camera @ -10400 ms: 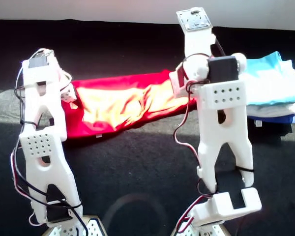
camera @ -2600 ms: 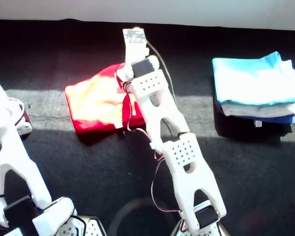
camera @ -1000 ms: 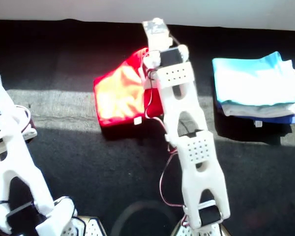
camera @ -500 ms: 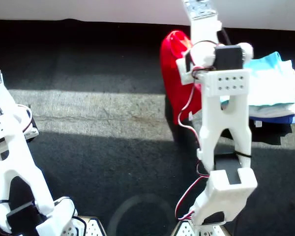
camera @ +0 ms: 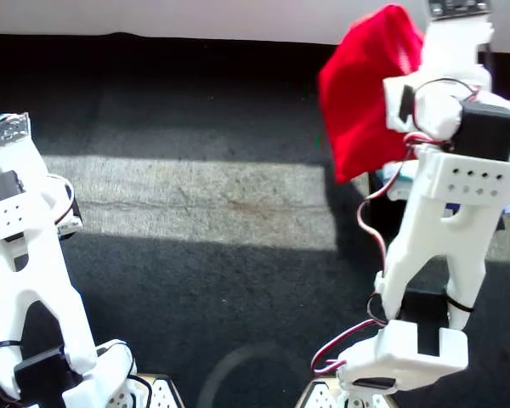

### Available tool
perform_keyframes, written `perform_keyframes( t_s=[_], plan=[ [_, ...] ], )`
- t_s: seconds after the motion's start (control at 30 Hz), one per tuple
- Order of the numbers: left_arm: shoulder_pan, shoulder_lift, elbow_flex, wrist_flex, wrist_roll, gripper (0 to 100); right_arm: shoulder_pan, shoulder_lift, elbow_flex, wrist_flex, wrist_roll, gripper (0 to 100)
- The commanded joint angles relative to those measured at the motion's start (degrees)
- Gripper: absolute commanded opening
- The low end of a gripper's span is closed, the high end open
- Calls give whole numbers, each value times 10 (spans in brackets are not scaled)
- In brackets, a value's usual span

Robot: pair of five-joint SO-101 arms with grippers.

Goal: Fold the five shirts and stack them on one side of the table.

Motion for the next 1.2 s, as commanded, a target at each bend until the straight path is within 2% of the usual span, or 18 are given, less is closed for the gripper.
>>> perform_keyframes(
  t_s=[0.0,0.4,0.57,0.77,0.87,1.0,1.17],
  plan=[
    [8,-15,-2,-5,4,10,36,-29,3,-35,5,5],
    [8,-15,-2,-6,4,10,126,124,-2,-56,98,5],
    [8,-15,-2,-6,4,10,175,192,-2,-105,150,5],
    [8,-18,27,-42,4,10,218,233,-2,-180,157,5],
    [8,-19,55,-62,3,10,232,255,-2,-214,164,5],
    [8,-19,71,-68,3,10,232,293,-1,-217,210,5],
    [8,-20,69,-68,3,10,225,316,-2,-221,213,10]
  ],
)
